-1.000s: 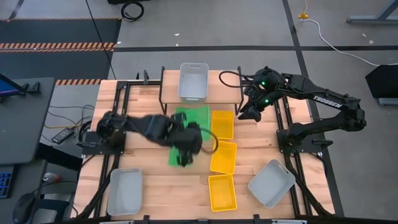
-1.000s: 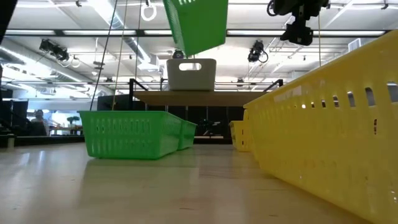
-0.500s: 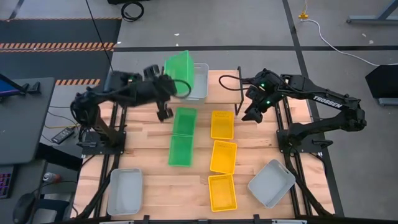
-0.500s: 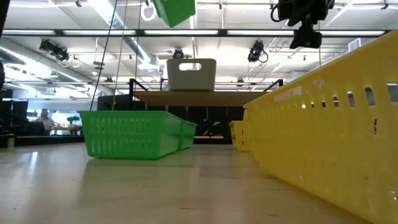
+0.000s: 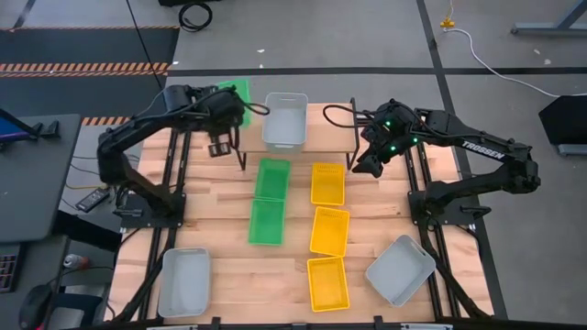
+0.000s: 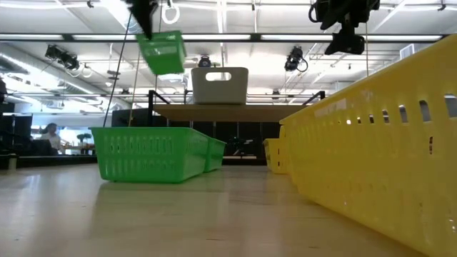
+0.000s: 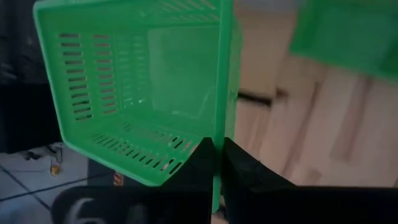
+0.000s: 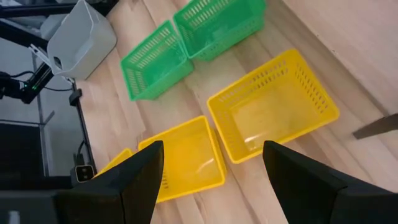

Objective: Stack baskets on shelf by color
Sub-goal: Put the bottom green bin on the shelf

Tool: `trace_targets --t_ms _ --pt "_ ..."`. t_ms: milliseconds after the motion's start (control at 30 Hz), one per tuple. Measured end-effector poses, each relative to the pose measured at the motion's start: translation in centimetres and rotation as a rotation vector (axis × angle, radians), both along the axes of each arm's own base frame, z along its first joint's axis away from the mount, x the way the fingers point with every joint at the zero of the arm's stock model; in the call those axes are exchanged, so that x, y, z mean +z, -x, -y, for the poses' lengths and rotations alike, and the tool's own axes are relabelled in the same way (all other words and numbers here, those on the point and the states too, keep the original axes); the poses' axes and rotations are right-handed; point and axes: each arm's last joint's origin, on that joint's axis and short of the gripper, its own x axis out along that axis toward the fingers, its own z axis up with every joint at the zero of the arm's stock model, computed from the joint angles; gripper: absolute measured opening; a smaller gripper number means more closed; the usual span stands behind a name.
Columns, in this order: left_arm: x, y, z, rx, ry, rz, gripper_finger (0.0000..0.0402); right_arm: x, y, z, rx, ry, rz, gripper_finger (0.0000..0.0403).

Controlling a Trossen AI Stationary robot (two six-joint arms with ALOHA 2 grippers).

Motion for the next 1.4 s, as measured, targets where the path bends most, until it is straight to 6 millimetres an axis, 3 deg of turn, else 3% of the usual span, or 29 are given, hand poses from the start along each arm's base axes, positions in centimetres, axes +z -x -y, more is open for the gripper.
trace_targets --t_ms 167,467,667,1400 --pt "-2.7 0.5 0.1 -0.071 0.026 -0.058 0.0014 0.0 0.0 0.1 -0.031 0.021 -0.011 0.0279" --pt "-7.2 -0.8 -0.9 -0.137 0.039 -0.106 0.0015 0.1 -0.1 0.2 -0.083 0.019 -0.009 0.0279" --pt "-7.6 -1.4 -2.1 -0.153 -0.004 -0.032 0.0016 0.1 -0.1 0.2 -0.115 -0.011 -0.009 0.0279" --pt "-8.1 -3.1 -2.3 -0.231 0.051 0.052 0.0018 0.1 -0.1 0.2 -0.169 -0.063 -0.012 0.0279"
